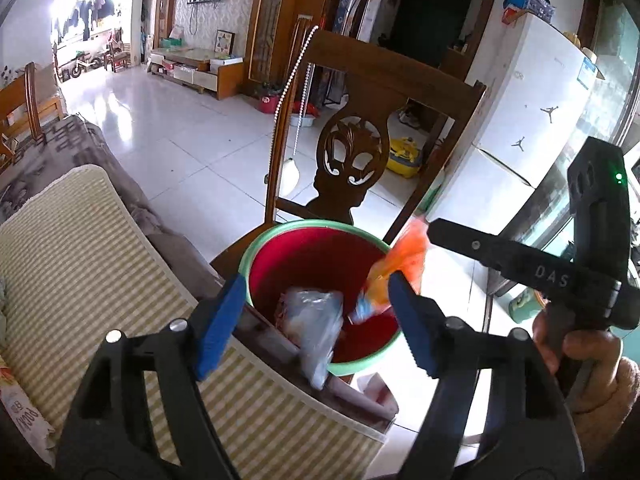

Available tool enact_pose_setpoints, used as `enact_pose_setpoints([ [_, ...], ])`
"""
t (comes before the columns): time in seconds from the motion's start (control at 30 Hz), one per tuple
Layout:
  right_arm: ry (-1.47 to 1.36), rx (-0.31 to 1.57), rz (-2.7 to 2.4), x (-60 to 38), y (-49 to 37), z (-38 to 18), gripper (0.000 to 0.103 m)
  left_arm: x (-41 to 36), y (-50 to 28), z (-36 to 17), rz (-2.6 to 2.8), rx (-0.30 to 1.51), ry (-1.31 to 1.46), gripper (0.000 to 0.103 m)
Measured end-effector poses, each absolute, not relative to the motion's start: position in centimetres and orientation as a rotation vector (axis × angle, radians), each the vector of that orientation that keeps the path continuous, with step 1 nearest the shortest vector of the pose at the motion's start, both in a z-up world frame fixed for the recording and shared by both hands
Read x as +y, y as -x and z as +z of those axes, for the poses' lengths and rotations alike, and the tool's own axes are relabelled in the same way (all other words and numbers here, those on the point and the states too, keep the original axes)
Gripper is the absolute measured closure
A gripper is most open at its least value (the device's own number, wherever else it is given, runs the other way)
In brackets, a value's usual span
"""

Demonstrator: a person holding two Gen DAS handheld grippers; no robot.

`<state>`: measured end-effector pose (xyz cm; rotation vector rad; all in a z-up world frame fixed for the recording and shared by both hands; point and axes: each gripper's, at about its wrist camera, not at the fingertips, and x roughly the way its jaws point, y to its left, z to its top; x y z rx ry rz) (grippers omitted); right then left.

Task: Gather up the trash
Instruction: 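Carry both items to the red bucket and open both tools to drop them, then move both tools back to the bed and grasp a pink Pocky wrapper with the left tool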

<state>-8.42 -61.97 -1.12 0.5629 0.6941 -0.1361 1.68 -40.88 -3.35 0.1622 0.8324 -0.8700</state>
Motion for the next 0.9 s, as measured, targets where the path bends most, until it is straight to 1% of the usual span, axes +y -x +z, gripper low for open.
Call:
enact_pose_setpoints([
  [0.2,-0.563,0.690,-0.126,-61.4,8.7,-0.5,0.048,-39.7,-1.3,-3.1,-0.825,0.822,-0.142,0.032],
  [0.33,-0.559,0.686,-0.094,-60.1,8.6,0.4,0.048,-37.2,-0.2,-2.6,-0.753,0.773,-0.122,0.032],
  [0.47,-0.520,0.681,-0.020,-57.2,8.4,2.3,0.048,-34.2,0.9,-1.9,-0.707,0.761,-0.089,0.032],
  [0.7,-0.495,0.678,0.166,-50.5,7.7,5.1,0.042,-25.4,3.6,-0.9,-0.566,0.743,-0.066,0.028],
  [0.77,-0.467,0.700,0.241,-47.5,7.3,5.1,0.042,-21.7,4.1,-0.9,-0.484,0.749,-0.060,0.025],
  [0.9,-0.421,0.760,0.319,-43.2,6.5,4.2,0.042,-13.8,4.4,-1.3,-0.302,0.769,-0.042,0.025],
])
